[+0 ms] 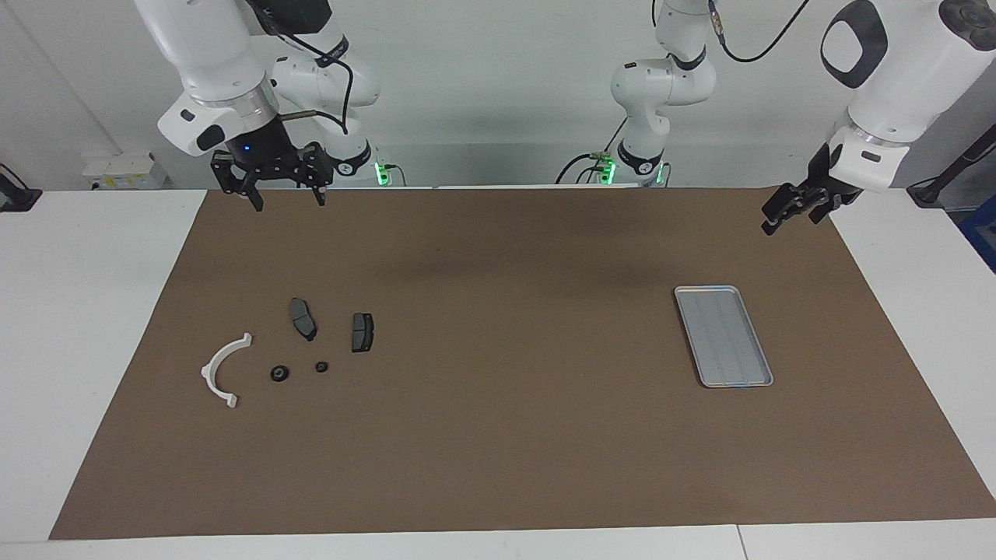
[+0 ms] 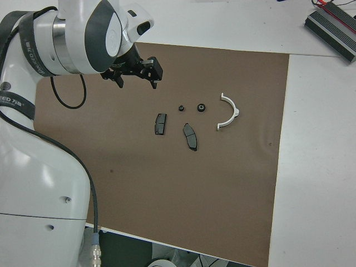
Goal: Place bearing gear from tray to pile
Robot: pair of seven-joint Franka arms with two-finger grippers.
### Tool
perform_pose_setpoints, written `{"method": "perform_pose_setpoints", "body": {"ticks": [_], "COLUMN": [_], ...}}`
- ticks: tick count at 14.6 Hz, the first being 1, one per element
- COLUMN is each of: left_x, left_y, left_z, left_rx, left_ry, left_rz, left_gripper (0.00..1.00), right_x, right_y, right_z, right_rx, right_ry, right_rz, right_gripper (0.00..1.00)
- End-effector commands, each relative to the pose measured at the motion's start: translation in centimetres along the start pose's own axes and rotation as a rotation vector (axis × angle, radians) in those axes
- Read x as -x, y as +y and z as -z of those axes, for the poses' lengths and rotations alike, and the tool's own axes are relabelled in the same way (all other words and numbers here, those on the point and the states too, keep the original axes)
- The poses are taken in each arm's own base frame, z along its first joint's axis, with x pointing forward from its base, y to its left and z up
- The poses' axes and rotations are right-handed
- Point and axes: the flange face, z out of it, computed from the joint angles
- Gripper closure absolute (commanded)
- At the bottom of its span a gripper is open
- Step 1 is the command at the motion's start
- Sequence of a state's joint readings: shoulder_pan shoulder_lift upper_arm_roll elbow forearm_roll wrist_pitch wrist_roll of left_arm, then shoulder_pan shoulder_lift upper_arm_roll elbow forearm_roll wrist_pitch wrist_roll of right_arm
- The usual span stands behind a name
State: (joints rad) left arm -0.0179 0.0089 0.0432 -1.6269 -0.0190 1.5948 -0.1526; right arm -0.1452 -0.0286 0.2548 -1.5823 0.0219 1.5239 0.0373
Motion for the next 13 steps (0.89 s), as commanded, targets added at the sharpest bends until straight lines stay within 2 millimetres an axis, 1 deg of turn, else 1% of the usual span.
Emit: {"method": "perform_pose_setpoints", "body": {"ticks": [1, 7, 11, 13], "left_x": [0.8, 0.8, 0.8, 0.8], "left_y": [-0.2, -0.2, -0.2, -0.2], "left_z": [0.4, 0.4, 0.4, 0.4], "left_rx": [-0.005, -0.005, -0.005, -0.005], "left_ry": [-0.004, -0.004, -0.004, -0.004], "left_rz": [-0.005, -0.005, -0.005, -0.005], "left_gripper": [0.0, 0.0, 0.0, 0.0], "right_x": [0.8, 0.8, 0.1, 0.2], "right_y": [0.3, 1.5, 0.9, 1.3], "right_z": [-0.2, -0.1, 0.0, -0.3], "right_rx": [-0.018, -0.006, -0.008, -0.007], "right_ry": [-0.007, -0.006, 0.052, 0.04], "right_rz": [-0.014, -0.033, -0.038, -0.036], "right_gripper": [0.0, 0.0, 0.0, 0.0]}}
